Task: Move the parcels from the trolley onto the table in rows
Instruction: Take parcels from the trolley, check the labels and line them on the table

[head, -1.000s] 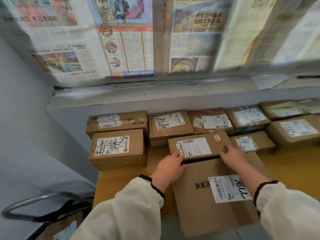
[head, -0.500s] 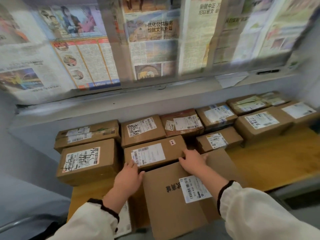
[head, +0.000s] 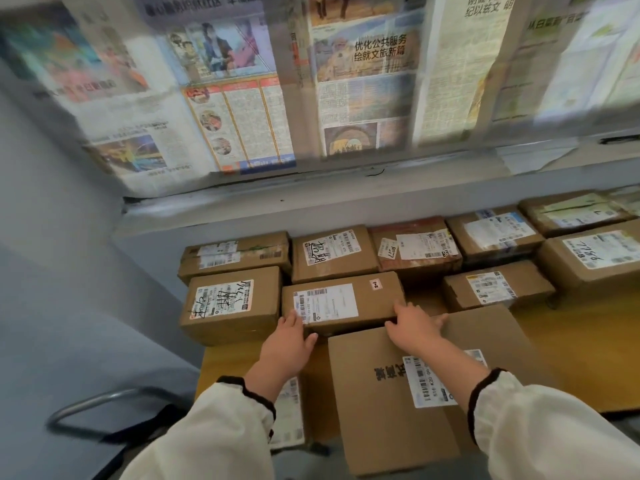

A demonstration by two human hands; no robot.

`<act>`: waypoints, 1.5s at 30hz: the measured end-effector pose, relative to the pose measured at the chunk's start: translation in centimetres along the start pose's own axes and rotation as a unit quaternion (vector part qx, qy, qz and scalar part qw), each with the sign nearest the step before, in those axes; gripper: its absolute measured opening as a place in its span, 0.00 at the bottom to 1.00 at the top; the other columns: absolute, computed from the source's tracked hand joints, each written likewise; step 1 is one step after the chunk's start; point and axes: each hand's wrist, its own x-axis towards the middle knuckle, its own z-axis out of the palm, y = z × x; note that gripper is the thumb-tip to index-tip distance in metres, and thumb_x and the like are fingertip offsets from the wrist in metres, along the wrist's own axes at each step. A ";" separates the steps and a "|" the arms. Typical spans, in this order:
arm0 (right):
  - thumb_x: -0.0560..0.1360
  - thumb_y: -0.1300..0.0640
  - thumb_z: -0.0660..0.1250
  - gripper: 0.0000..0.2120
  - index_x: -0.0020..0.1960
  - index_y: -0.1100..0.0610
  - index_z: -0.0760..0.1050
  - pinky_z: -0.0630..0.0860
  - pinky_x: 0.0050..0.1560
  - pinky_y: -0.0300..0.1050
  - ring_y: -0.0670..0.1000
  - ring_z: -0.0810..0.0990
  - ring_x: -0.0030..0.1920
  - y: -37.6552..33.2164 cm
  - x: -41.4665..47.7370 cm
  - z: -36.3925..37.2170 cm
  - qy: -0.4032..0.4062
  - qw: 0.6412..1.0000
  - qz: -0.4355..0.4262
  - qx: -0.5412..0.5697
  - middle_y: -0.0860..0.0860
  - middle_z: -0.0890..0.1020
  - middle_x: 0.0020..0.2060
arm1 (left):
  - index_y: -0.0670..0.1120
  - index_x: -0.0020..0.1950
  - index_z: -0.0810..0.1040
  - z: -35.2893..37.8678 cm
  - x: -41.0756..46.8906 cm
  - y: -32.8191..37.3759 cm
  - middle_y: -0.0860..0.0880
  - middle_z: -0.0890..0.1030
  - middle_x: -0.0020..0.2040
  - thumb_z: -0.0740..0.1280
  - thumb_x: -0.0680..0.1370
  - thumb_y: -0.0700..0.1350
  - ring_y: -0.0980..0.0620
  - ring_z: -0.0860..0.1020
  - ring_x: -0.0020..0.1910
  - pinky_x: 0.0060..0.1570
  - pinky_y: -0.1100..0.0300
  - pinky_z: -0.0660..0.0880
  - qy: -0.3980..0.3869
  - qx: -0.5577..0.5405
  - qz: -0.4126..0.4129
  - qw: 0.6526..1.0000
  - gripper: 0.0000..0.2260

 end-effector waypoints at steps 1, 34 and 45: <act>0.78 0.48 0.56 0.25 0.73 0.52 0.58 0.47 0.69 0.71 0.55 0.63 0.70 -0.2 0.0 0.0 0.000 1.000 -0.002 -0.005 0.53 0.68 0.69 | 0.44 0.77 0.47 0.0 0.0 -0.2 0.47 0.48 0.78 0.53 0.81 0.56 0.46 0.49 0.76 0.72 0.51 0.59 -0.005 -0.002 -0.001 1.000 0.30; 0.78 0.56 0.61 0.21 0.70 0.57 0.67 0.63 0.69 0.55 0.55 0.64 0.71 8.2 -3.4 -2.9 0.187 0.952 0.110 0.217 0.54 0.65 0.72 | 0.53 0.76 0.53 -0.3 -2.8 -0.5 0.54 0.61 0.75 0.58 0.79 0.56 0.55 0.60 0.73 0.69 0.57 0.60 0.101 -0.278 0.097 0.950 0.28; 0.77 0.57 0.62 0.22 0.70 0.58 0.66 0.65 0.66 0.48 0.54 0.65 0.70 18.5 -1.0 -5.8 0.128 0.963 0.080 0.223 0.55 0.67 0.71 | 0.53 0.76 0.52 1.4 2.5 16.9 0.52 0.56 0.77 0.58 0.79 0.57 0.50 0.53 0.76 0.72 0.46 0.58 0.053 -0.098 0.162 0.980 0.28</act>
